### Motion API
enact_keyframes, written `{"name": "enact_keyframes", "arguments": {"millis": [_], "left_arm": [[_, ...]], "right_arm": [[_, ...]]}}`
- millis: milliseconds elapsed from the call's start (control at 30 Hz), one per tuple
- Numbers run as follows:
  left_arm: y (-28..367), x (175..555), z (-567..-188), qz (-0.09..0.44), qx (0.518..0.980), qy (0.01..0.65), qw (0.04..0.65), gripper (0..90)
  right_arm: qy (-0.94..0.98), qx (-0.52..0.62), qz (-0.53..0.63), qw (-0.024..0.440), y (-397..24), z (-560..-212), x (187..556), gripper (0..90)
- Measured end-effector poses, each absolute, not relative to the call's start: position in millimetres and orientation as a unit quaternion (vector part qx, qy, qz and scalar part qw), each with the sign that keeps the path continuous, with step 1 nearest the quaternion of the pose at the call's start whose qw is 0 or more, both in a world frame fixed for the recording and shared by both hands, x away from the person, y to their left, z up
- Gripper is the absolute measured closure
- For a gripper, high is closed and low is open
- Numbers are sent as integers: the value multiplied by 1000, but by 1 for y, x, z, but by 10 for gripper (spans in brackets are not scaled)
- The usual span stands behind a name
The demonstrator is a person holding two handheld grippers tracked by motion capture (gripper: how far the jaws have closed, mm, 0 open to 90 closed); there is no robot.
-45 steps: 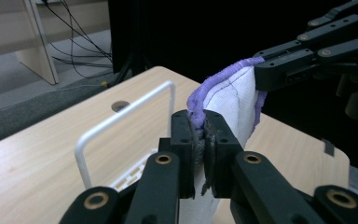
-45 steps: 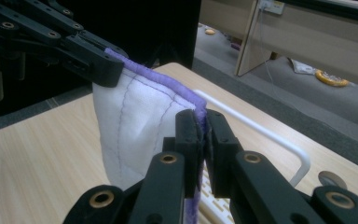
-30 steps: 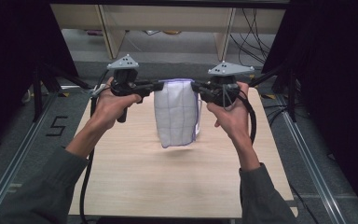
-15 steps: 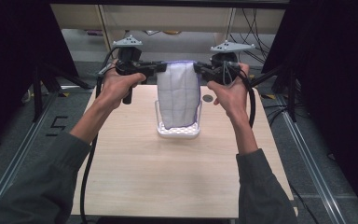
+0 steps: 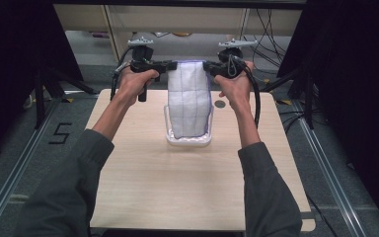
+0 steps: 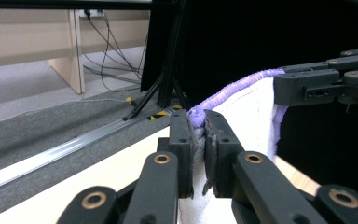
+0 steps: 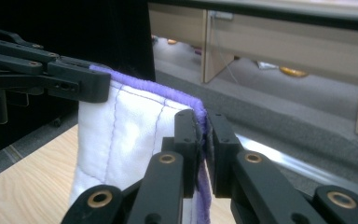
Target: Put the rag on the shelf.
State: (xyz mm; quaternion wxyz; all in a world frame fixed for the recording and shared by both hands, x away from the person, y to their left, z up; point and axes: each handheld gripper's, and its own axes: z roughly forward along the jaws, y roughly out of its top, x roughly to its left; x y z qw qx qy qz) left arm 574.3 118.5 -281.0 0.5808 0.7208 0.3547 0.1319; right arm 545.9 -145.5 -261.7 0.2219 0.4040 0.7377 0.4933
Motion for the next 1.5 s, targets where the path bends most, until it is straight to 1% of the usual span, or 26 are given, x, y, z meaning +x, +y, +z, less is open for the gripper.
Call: {"name": "enact_keyframes", "arguments": {"millis": [167,467,533,567,667,800,900,967,1000,1067,1100,1133,1167,1200,1233,1367,1500], "left_arm": [[112,586,-297,159,741,345,554,815],[103,595,-322,170,747,353,537,807],[101,596,-329,164,750,358,532,807],[101,598,-335,159,752,362,527,807],[101,599,-340,152,751,367,528,804],[101,599,-347,148,759,374,511,804],[103,599,-351,143,764,381,501,797],[104,597,-353,145,765,387,494,794],[104,597,-353,146,764,388,494,788],[106,597,-354,148,763,391,493,772],[108,597,-354,148,761,396,493,753],[110,597,-354,147,758,405,490,699],[112,597,-354,142,756,411,489,649],[115,597,-354,138,756,410,492,649],[117,596,-353,139,754,411,492,629],[127,591,-348,136,750,415,497,598],[135,584,-344,129,749,419,496,586]], "right_arm": [[744,413,475,224,-144,-274,560,844],[755,438,440,210,-146,-305,578,838],[757,441,434,209,-147,-311,578,838],[759,444,433,199,-147,-318,581,836],[760,445,431,195,-148,-324,583,833],[767,445,421,189,-148,-335,587,829],[769,457,411,176,-145,-343,587,813],[774,451,406,180,-146,-344,589,808],[775,453,402,183,-146,-346,589,796],[773,463,396,175,-147,-348,589,765],[775,461,395,176,-148,-350,591,725],[774,472,388,170,-148,-350,590,677],[775,471,383,173,-151,-352,592,656],[775,471,383,173,-151,-352,592,656],[772,478,383,170,-152,-352,592,617],[768,481,386,173,-156,-351,590,601],[763,484,392,174,-160,-348,586,594]]}}
